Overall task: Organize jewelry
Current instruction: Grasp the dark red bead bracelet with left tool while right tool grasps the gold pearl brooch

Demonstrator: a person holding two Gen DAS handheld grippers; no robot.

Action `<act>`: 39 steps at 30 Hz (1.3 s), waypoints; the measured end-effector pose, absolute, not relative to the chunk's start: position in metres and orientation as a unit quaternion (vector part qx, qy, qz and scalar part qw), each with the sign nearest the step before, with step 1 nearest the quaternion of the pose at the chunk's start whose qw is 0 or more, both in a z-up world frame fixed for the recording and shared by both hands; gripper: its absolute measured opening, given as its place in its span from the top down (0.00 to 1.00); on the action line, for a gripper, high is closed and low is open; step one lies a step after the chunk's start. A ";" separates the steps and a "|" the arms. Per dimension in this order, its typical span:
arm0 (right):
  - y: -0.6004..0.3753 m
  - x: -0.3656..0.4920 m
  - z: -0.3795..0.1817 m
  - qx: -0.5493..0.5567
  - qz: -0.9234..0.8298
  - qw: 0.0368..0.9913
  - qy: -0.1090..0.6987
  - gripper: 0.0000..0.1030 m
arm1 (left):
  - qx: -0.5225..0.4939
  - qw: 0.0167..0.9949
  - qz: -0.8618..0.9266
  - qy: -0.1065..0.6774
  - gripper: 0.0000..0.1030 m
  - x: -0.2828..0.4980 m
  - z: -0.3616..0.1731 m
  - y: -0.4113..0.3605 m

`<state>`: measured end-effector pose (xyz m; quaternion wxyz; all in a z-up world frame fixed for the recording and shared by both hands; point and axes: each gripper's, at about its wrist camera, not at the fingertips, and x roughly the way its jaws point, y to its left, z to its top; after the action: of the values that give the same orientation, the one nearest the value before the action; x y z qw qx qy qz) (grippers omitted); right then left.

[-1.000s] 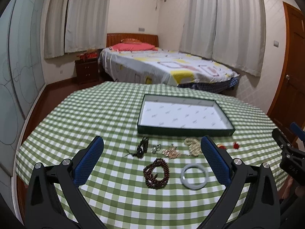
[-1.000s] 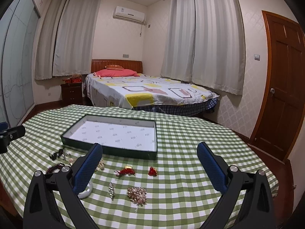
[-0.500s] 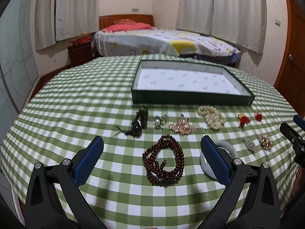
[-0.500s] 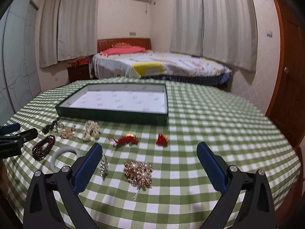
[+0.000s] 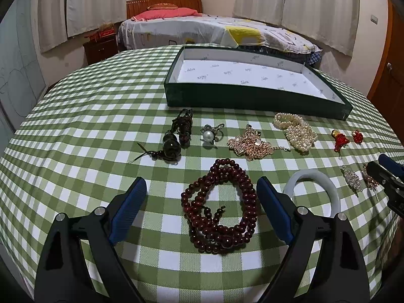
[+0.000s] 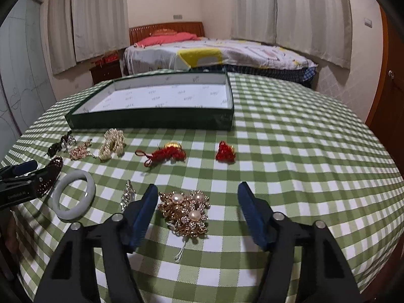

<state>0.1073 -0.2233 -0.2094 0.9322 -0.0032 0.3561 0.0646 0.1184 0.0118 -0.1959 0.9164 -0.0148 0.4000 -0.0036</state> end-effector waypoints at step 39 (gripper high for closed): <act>-0.223 0.105 -0.209 -0.003 0.078 0.928 0.364 0.64 | -0.005 0.921 -0.023 0.389 0.82 0.113 -0.193 0.008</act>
<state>0.1047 -0.2232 -0.2093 0.9282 -0.0030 0.3640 0.0776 0.1127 0.0078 -0.1934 0.9211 -0.0048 0.3885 -0.0231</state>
